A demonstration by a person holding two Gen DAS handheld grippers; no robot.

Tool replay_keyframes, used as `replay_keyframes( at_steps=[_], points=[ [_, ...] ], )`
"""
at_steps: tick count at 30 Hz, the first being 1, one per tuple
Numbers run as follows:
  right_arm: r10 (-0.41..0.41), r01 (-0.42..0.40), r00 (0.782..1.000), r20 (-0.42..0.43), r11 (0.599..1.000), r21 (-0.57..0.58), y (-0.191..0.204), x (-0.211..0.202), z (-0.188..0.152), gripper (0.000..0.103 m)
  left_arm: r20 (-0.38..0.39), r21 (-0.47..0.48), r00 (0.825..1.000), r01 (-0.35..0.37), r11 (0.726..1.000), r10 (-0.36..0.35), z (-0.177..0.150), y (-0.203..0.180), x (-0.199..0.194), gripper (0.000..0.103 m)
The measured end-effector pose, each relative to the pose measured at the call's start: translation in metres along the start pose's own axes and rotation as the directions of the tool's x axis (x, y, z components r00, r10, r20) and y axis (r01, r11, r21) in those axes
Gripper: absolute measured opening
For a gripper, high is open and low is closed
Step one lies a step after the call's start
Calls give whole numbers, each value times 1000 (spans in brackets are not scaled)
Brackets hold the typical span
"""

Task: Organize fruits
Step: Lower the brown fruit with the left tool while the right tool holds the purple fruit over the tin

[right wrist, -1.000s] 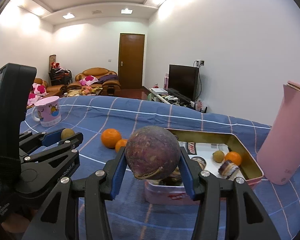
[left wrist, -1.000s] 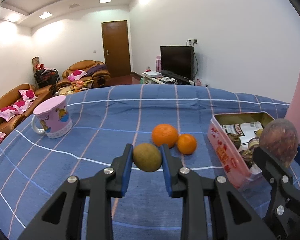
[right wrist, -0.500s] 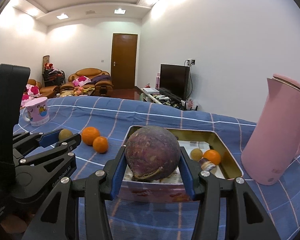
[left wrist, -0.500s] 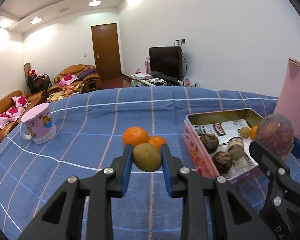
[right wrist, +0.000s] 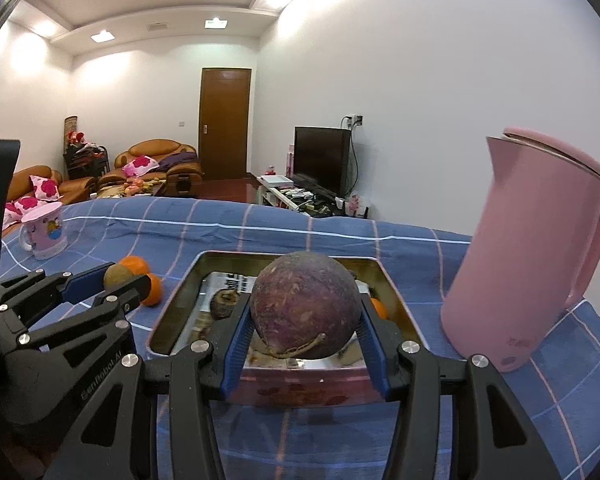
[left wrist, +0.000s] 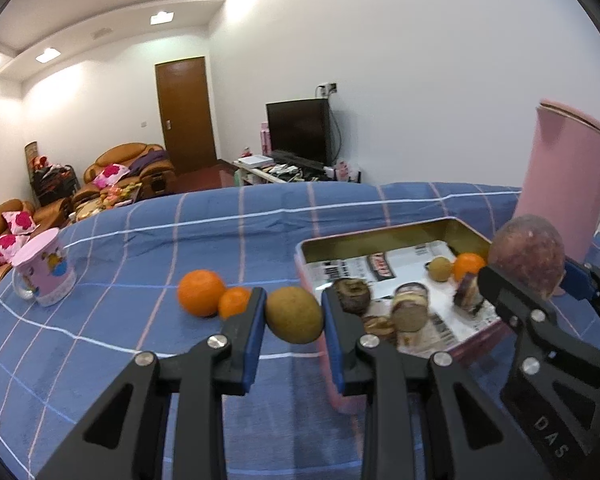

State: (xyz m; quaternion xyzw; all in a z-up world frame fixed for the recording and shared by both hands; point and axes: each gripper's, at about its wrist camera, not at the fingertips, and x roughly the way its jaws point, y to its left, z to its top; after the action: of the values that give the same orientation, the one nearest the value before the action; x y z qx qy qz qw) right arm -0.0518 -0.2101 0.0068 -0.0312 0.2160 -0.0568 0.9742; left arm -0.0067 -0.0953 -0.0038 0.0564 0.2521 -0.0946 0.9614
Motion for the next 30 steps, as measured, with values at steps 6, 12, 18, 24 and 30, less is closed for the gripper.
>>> replay_keyframes(
  at_steps=[6, 12, 18, 24, 30],
  points=[
    [-25, 25, 1000, 0, 1000, 8, -15, 2, 0, 52, 3, 29, 1000, 30, 999, -30, 5, -22, 4, 30],
    [-54, 55, 998, -10, 998, 44, -33, 9, 1, 52, -7, 28, 998, 63, 998, -63, 10, -37, 11, 30],
    [-77, 77, 997, -7, 995, 69, -46, 13, 4, 52, -14, 20, 996, 91, 996, -91, 16, -51, 21, 30],
    [-134, 134, 991, -5, 985, 105, -62, 15, 6, 52, -19, -2, 993, 120, 993, -120, 24, -66, 36, 30],
    [-171, 172, 985, -13, 976, 134, -74, 19, 7, 52, -22, -40, 989, 147, 988, -148, 30, -65, 46, 30]
  ],
)
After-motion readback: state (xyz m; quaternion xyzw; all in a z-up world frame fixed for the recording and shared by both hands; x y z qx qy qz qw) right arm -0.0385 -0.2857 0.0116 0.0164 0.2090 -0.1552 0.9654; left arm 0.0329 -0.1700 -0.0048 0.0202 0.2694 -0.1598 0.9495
